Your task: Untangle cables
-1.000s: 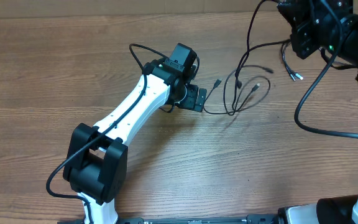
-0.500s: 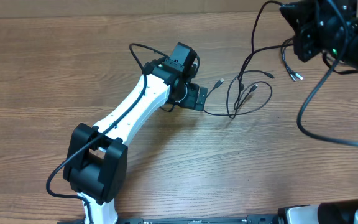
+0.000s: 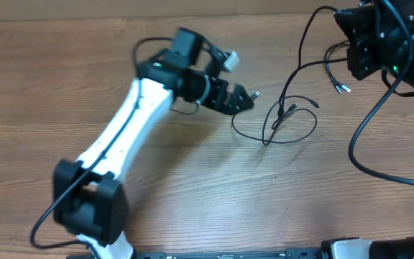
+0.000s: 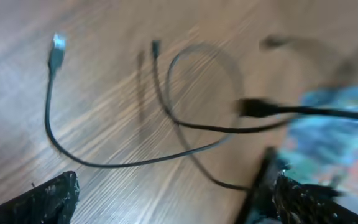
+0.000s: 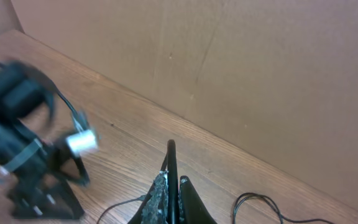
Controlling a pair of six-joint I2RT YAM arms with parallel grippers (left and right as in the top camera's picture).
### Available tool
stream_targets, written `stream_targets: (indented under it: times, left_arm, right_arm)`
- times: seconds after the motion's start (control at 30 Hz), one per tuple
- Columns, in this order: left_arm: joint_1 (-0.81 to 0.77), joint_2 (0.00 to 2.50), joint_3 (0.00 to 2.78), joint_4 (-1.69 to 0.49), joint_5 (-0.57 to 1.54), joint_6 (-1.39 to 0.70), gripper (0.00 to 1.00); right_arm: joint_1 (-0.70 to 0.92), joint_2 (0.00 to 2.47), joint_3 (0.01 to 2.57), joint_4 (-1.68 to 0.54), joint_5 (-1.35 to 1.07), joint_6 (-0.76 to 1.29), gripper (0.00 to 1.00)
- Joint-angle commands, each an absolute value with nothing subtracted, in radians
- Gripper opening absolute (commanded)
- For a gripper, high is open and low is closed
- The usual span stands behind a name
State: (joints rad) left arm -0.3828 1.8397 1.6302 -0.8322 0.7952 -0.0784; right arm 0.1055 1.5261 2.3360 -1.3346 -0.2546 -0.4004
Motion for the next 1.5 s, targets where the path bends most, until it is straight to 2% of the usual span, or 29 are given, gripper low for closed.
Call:
stream_targets:
  times: [0.0, 0.13, 0.33, 0.77, 1.2, 1.47]
  left_arm:
    - [-0.298, 1.769, 1.661, -0.833, 1.058, -0.087, 1.0]
    - [-0.273, 1.765, 1.661, -0.833, 1.199, -0.135, 1.0]
    - [-0.319, 1.765, 1.661, -0.813, 1.179, -0.158, 1.0]
    - [-0.427, 1.765, 1.661, -0.747, 0.801, -0.326, 1.0]
    - [-0.554, 1.765, 1.658, -0.804, 0.511, -0.326, 1.0]
    - [-0.53, 1.765, 1.658, -0.901, 0.46, -0.314, 1.0]
  right_arm:
    - [0.105, 1.521, 2.357, -1.333, -0.296, -0.389, 0.04]
    - [0.105, 1.532, 2.357, -1.335, -0.328, -0.389, 0.04]
    - [0.105, 1.55, 2.357, -1.351, -0.407, -0.389, 0.04]
    - [0.105, 1.55, 2.358, -1.379, -0.488, -0.389, 0.04]
    - [0.105, 1.55, 2.358, -1.38, -0.488, -0.39, 0.04]
    - [0.105, 1.55, 2.358, -1.376, -0.375, -0.388, 0.04]
